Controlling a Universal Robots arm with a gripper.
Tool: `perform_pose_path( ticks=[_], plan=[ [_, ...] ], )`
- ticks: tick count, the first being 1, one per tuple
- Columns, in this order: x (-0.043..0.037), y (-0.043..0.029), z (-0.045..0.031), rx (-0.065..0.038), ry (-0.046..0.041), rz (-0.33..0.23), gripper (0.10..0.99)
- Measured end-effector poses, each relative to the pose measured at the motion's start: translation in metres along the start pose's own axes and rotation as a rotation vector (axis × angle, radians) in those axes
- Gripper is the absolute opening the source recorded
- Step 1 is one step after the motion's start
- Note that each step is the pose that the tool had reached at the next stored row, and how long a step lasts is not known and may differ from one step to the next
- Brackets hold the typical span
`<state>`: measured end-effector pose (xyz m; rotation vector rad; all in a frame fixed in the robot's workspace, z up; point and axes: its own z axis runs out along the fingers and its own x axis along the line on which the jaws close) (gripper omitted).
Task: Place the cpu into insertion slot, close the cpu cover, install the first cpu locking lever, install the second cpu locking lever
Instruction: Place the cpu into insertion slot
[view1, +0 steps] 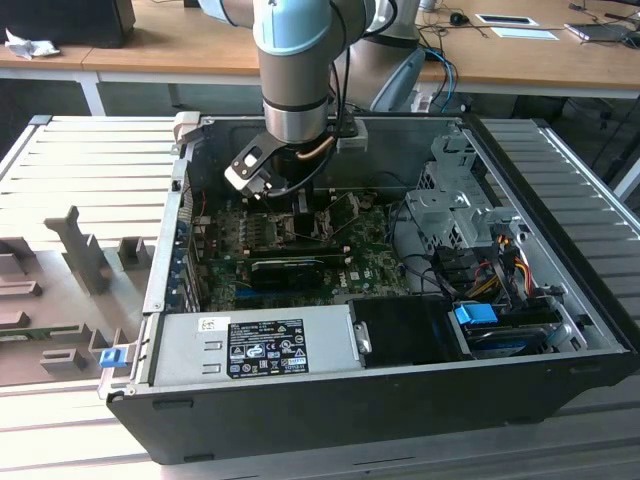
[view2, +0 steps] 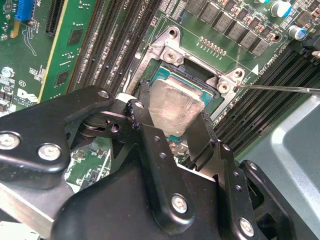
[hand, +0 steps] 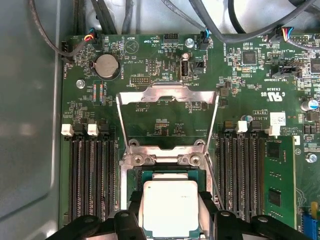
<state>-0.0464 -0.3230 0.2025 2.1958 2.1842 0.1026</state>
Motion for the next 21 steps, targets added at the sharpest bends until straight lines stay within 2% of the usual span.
perform_pose_path(
  ticks=[4, 5, 9, 13, 21],
  plan=[
    [0.0006, -0.0001, 0.0006, 0.000, 0.0002, 0.000, 0.537],
    [0.0012, -0.0001, 0.0008, 0.000, 0.0002, 0.000, 0.604],
    [0.0040, -0.0002, 0.0017, 0.000, 0.0069, 0.000, 0.604],
    [0.0040, -0.0001, 0.0012, 0.000, 0.0069, 0.001, 0.604],
    [0.0042, 0.0009, -0.0111, 0.000, 0.0037, 0.000, 0.584]
  ],
)
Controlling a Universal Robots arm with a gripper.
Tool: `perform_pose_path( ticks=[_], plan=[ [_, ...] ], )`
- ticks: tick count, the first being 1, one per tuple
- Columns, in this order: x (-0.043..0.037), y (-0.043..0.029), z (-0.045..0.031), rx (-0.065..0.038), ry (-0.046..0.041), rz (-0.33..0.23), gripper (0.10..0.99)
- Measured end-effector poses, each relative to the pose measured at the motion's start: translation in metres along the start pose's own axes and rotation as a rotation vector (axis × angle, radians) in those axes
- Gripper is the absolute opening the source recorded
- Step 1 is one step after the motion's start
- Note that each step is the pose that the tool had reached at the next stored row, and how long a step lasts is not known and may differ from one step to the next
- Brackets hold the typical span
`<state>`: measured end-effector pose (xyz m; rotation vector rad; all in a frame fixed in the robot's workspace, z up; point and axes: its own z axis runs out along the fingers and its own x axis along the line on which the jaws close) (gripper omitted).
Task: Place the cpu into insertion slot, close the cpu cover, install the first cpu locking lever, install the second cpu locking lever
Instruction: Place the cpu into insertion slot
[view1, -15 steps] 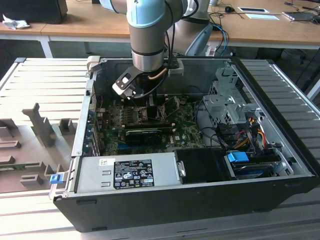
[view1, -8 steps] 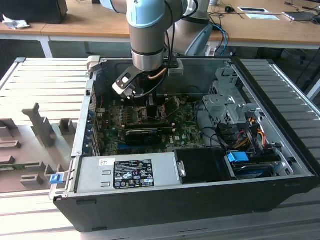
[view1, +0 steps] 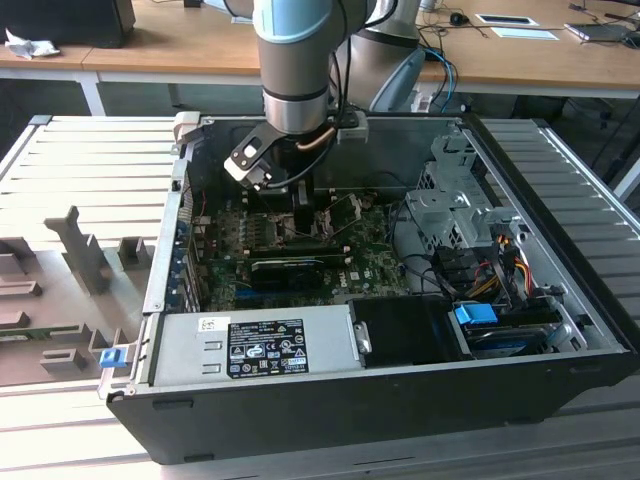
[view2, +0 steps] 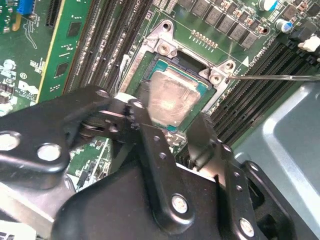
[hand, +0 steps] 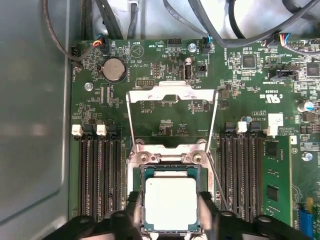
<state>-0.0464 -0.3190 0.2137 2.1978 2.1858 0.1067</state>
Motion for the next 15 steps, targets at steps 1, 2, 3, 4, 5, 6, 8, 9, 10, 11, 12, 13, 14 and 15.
perform_pose_path(
  ticks=[1, 2, 3, 4, 5, 6, 8, 9, 10, 11, 12, 13, 14, 15],
  plan=[
    [0.0000, 0.0000, -0.0004, 0.000, -0.0003, 0.000, 0.584],
    [-0.0002, 0.0000, -0.0007, 0.000, -0.0003, 0.000, 0.522],
    [-0.0006, 0.0001, -0.0010, 0.000, -0.0005, 0.000, 0.459],
    [-0.0013, 0.0002, -0.0013, 0.000, -0.0004, 0.000, 0.337],
    [-0.0020, 0.0002, -0.0016, 0.000, -0.0005, 0.000, 0.337],
    [-0.0022, 0.0002, -0.0017, 0.000, -0.0005, 0.000, 0.220],
    [-0.0024, 0.0002, -0.0019, 0.000, -0.0003, 0.000, 0.157],
    [-0.0025, 0.0002, -0.0022, 0.000, -0.0005, 0.000, 0.106],
    [-0.0025, 0.0003, -0.0025, 0.000, -0.0004, 0.000, 0.106],
    [-0.0025, 0.0003, -0.0030, 0.000, -0.0005, 0.000, 0.106],
    [-0.0024, 0.0003, -0.0034, 0.000, -0.0004, 0.000, 0.106],
    [-0.0024, 0.0004, -0.0037, 0.000, -0.0004, 0.000, 0.106],
    [-0.0024, 0.0004, -0.0047, 0.000, -0.0005, 0.000, 0.106],
    [-0.0024, 0.0005, -0.0059, 0.000, -0.0005, 0.000, 0.106]
  ],
)
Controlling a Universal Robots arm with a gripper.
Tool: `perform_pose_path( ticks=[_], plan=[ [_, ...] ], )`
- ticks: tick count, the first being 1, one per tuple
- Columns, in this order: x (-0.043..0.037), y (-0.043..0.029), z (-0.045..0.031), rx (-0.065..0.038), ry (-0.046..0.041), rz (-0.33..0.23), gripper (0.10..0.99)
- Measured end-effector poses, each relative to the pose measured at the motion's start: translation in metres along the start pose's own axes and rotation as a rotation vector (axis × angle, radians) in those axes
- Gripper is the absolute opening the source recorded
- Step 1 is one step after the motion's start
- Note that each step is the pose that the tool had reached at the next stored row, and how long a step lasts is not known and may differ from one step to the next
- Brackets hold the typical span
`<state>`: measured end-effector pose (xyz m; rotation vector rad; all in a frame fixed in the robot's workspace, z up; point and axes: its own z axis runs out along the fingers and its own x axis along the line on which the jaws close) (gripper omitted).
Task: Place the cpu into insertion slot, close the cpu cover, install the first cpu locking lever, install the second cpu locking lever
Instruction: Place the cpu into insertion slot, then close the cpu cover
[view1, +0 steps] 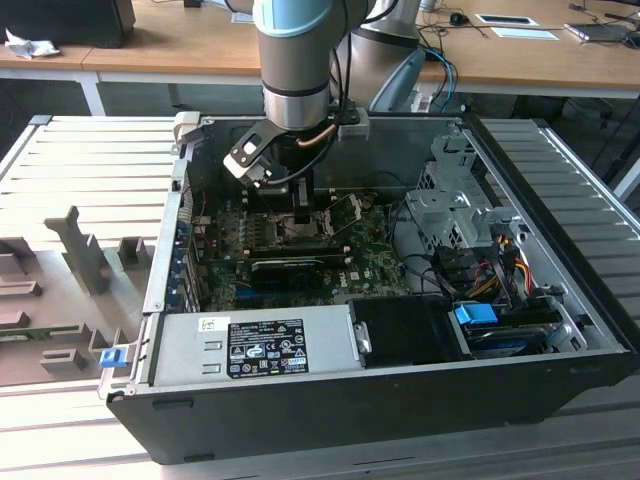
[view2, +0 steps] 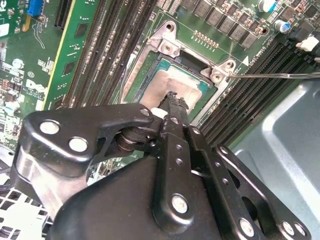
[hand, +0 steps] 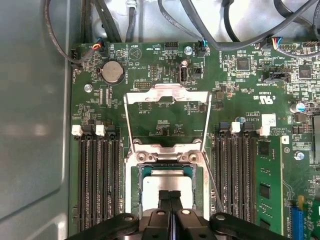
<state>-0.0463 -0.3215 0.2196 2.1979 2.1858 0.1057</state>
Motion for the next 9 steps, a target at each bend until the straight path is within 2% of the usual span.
perform_pose_path(
  ticks=[5, 6, 7, 9],
  plan=[
    [0.0001, 0.0004, -0.0029, 0.000, 0.0002, 0.000, 0.106],
    [0.0001, 0.0009, -0.0030, 0.002, 0.0002, 0.000, 0.106],
    [0.0000, 0.0025, -0.0037, 0.010, -0.0001, 0.000, 0.106],
    [0.0004, 0.0041, -0.0229, 0.015, -0.0002, 0.000, 0.106]
  ],
)
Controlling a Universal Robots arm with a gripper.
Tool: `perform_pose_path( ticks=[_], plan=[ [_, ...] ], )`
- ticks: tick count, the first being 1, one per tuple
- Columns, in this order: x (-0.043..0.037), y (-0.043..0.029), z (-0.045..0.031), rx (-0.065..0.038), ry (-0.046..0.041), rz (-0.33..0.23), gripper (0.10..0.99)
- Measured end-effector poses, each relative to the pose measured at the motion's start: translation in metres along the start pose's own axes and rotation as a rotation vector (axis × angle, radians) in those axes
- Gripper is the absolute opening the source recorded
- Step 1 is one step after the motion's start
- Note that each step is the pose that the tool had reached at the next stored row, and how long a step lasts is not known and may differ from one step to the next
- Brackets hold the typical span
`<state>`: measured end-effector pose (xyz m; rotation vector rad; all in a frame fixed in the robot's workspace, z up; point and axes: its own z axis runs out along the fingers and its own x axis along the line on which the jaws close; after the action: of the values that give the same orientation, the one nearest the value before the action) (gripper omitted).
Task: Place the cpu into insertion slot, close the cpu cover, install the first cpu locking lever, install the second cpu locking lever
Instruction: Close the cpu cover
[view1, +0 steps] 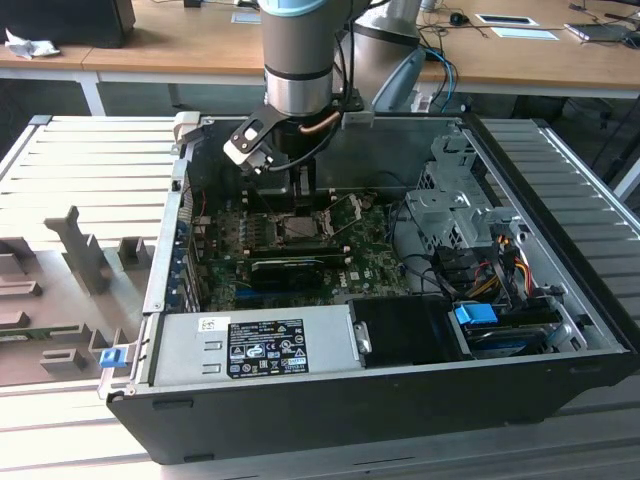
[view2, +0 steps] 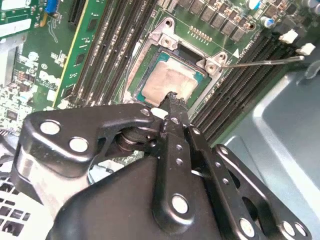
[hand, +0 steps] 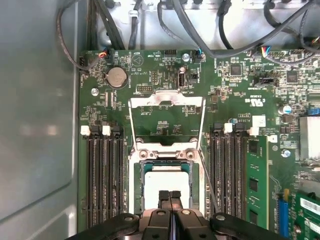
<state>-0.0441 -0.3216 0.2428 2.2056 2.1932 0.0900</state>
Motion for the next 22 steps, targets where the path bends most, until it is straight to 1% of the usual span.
perform_pose_path(
  ticks=[1, 2, 3, 10, 14, 17, 22],
  plan=[
    [0.0001, 0.0001, -0.0012, 0.002, 0.0004, 0.000, 0.106],
    [0.0003, 0.0004, -0.0103, 0.002, -0.0002, 0.000, 0.106],
    [0.0004, 0.0005, -0.0127, 0.002, -0.0003, 0.000, 0.106],
    [0.0011, 0.0012, -0.0238, 0.002, -0.0007, 0.000, 0.106],
    [0.0012, 0.0017, -0.0281, 0.002, -0.0007, 0.000, 0.106],
    [0.0013, 0.0021, -0.0352, 0.002, -0.0008, 0.000, 0.106],
    [0.0014, 0.0023, -0.0366, 0.002, -0.0006, 0.000, 0.106]
  ],
)
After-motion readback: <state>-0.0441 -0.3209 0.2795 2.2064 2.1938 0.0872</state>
